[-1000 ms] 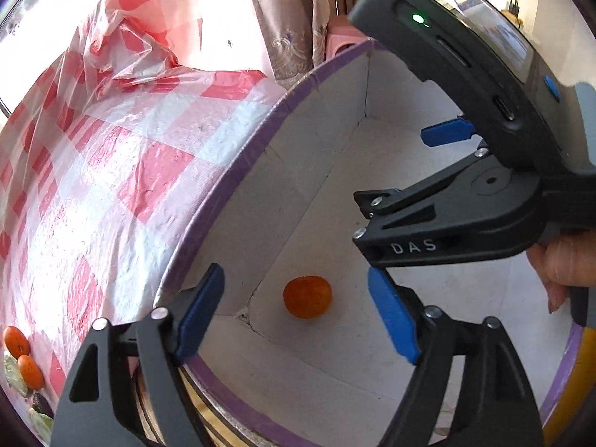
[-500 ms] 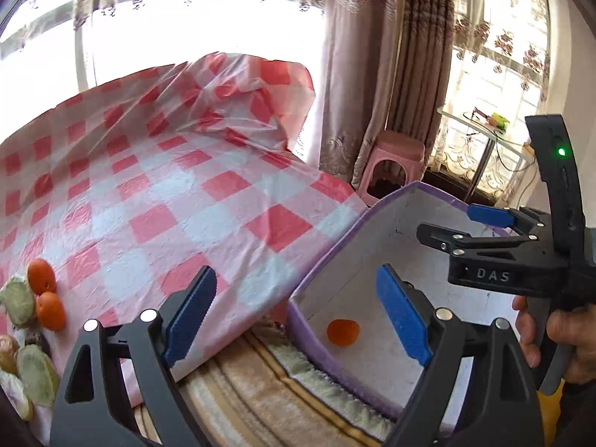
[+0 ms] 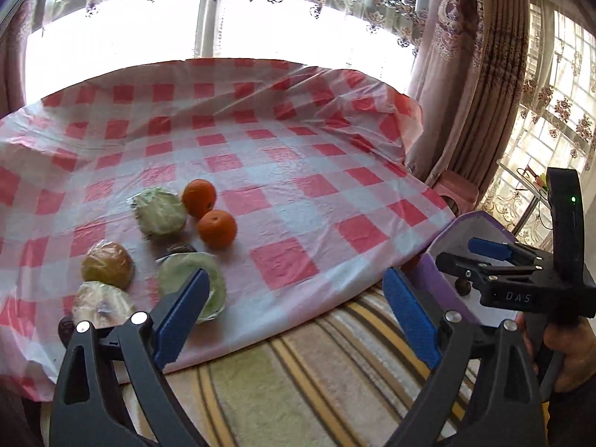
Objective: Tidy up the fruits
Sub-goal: 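Move both open tools back over the fruit on the cloth, then grasp the green plastic-wrapped fruit with the right tool while the left tool grasps a dark brown fruit, then carry both fruits into the white box and open both tools to release them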
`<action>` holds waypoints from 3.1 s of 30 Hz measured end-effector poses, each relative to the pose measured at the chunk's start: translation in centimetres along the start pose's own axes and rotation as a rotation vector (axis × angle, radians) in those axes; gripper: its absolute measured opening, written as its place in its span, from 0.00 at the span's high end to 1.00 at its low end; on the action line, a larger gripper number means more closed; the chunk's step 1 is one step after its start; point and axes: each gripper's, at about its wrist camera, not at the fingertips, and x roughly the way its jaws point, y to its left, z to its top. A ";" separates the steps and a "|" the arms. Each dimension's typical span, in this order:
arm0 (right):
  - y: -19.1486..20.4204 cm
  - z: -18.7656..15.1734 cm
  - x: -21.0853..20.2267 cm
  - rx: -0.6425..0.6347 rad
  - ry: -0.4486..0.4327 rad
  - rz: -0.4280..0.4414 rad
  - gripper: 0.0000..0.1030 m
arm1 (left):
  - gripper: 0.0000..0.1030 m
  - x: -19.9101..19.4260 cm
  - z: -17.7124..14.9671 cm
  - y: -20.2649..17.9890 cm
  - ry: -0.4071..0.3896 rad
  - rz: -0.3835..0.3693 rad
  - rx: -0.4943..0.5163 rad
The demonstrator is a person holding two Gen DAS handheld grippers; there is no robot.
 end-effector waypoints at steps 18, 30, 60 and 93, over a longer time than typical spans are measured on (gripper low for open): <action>12.8 -0.2 3.8 -0.183 0.080 0.150 0.16 | 0.23 -3.9 -5.0 15.5 0.135 0.230 -0.195; 19.2 1.0 6.7 -0.273 0.086 0.178 0.16 | 0.41 -0.6 -5.2 15.8 0.241 0.256 -0.115; 22.1 1.2 9.2 -0.304 0.107 0.206 0.43 | 0.68 -1.4 -5.4 17.8 0.189 0.284 -0.193; 16.8 1.8 5.4 -0.168 0.044 0.256 0.44 | 0.69 -4.6 -1.8 13.2 0.013 0.334 -0.129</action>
